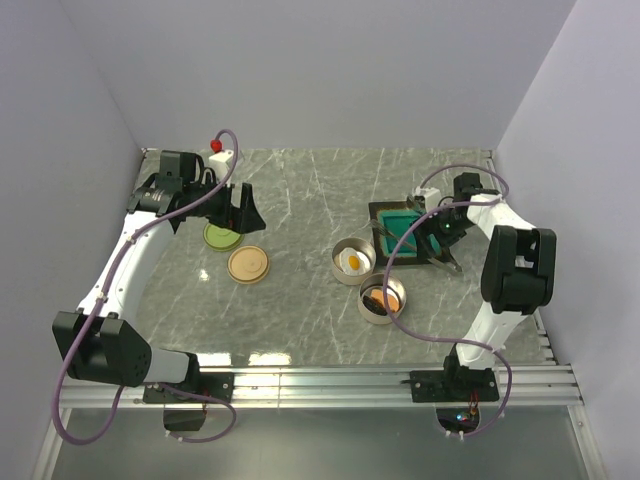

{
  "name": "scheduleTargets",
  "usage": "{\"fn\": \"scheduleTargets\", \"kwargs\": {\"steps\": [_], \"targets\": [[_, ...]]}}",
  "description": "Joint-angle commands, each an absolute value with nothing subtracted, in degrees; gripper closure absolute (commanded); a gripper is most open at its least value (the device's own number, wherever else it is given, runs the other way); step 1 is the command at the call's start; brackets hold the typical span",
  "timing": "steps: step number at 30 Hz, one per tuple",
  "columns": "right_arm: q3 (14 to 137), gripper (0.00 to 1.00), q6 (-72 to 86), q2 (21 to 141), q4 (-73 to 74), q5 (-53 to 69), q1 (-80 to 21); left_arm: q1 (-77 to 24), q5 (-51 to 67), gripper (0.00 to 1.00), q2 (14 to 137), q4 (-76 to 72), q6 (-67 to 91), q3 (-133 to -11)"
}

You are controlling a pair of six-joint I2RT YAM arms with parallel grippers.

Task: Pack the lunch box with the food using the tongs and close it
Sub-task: Put down the clamp

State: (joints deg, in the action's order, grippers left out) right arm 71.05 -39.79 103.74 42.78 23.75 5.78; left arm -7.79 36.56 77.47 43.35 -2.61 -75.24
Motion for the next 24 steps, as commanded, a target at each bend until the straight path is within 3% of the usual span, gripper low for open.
{"fn": "scheduleTargets", "kwargs": {"steps": [1,18,20,24], "targets": [[72.5,0.00,-38.7,100.5,44.9,22.9,5.8,-7.6,35.2,0.01,75.7,44.5,-4.3,-77.2],[84.3,0.00,-35.4,95.3,52.1,26.5,5.8,-4.5,28.8,0.01,77.7,50.9,-10.1,-74.3],[86.0,0.00,-35.2,94.1,52.8,26.9,5.8,-4.3,26.6,0.03,78.0,50.6,-10.5,-73.0],[89.2,0.00,-33.5,90.7,53.6,28.5,5.9,-4.3,21.0,0.21,79.6,49.6,-10.9,-70.7]]}}
